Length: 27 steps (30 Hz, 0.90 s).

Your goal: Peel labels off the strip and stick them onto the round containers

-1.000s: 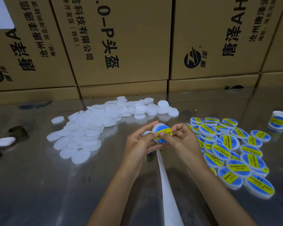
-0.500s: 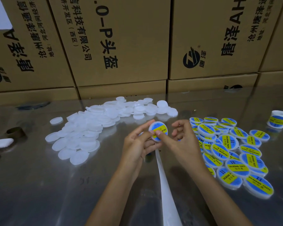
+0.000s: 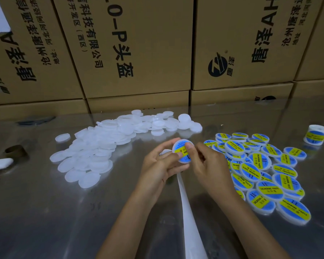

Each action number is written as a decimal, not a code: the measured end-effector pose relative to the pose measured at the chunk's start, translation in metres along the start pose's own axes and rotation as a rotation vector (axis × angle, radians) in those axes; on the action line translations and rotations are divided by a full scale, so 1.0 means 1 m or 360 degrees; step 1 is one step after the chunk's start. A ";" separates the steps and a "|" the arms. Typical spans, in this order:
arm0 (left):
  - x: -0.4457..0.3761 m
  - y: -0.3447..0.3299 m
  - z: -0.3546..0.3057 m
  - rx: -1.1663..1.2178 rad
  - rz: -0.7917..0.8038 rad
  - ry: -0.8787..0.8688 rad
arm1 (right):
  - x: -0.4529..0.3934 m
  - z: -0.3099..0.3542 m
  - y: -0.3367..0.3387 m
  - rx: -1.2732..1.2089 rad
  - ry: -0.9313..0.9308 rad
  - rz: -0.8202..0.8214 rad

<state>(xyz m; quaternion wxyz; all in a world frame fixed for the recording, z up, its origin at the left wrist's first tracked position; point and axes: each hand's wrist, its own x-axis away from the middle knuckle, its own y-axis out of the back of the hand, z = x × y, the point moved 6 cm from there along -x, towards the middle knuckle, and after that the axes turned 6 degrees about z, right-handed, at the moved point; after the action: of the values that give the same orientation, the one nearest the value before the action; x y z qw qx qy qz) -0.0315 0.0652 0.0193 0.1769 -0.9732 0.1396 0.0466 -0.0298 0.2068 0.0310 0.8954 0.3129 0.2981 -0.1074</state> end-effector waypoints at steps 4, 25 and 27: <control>0.001 0.008 -0.008 -0.0394 -0.0018 -0.0051 | -0.002 -0.003 -0.003 -0.0079 0.0056 0.0120; -0.001 0.016 -0.004 -0.0244 -0.0122 -0.0092 | 0.000 -0.008 -0.009 -0.0254 -0.0080 0.0236; -0.001 0.006 0.000 -0.0278 0.0060 -0.0036 | -0.001 -0.010 -0.004 -0.0211 -0.0091 0.0170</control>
<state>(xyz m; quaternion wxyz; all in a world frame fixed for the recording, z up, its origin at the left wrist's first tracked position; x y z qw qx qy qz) -0.0344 0.0598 0.0170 0.0921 -0.9815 0.1512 0.0729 -0.0368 0.2102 0.0239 0.9267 0.2653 0.2617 -0.0485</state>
